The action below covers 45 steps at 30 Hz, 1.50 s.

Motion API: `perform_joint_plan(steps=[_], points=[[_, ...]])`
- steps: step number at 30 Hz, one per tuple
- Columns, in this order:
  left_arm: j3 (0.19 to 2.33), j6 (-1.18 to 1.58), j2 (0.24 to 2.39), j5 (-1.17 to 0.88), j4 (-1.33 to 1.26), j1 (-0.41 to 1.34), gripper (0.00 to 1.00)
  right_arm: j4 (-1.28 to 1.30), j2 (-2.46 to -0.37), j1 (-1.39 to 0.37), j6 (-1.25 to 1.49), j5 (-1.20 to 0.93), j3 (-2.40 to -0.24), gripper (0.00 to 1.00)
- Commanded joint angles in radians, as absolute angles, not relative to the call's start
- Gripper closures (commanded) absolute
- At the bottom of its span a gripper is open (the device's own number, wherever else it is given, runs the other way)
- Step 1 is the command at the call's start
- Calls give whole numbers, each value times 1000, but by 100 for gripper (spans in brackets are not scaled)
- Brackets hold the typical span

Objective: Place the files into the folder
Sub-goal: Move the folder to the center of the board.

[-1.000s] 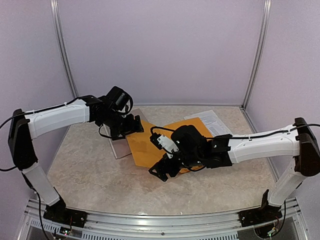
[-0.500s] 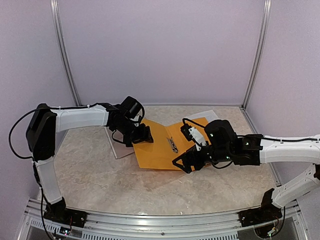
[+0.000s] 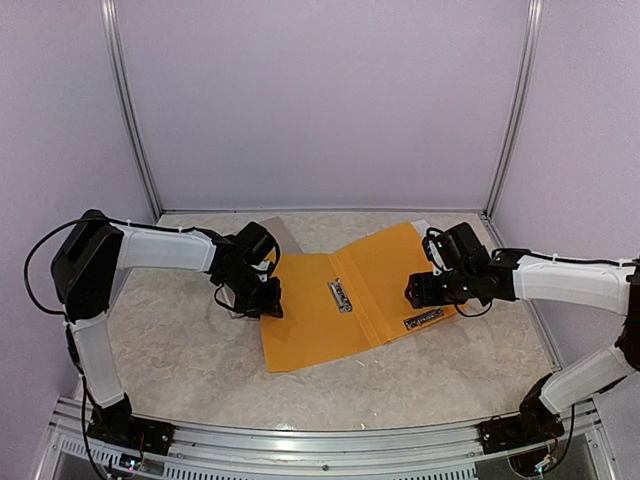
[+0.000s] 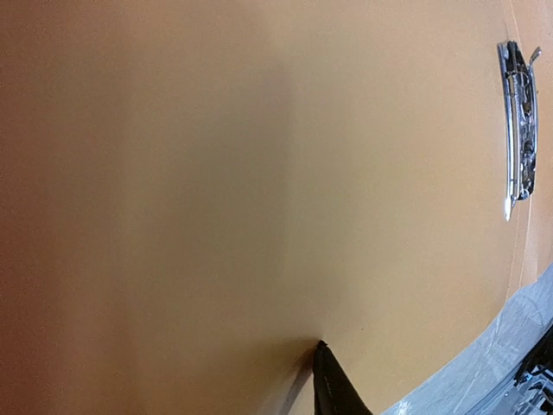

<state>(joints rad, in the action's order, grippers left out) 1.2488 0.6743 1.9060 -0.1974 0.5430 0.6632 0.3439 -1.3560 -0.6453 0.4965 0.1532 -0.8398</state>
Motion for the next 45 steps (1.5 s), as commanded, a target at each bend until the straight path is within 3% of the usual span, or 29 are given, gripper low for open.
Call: perform_joint_plan(steps=[1, 5, 13, 29, 45], points=[[1224, 615, 1900, -191, 573, 640, 84, 399, -1437, -579, 473, 164, -839, 22], [1224, 581, 1890, -193, 605, 640, 87, 396, -1452, -537, 447, 129, -828, 26], [1218, 516, 1842, -132, 722, 638, 87, 421, -1423, -525, 440, 31, -763, 44], [1230, 469, 1813, -22, 895, 650, 84, 318, -1358, -525, 473, -207, -613, 66], [1251, 459, 1850, -24, 897, 652, 84, 239, -1300, -525, 504, -344, -544, 76]])
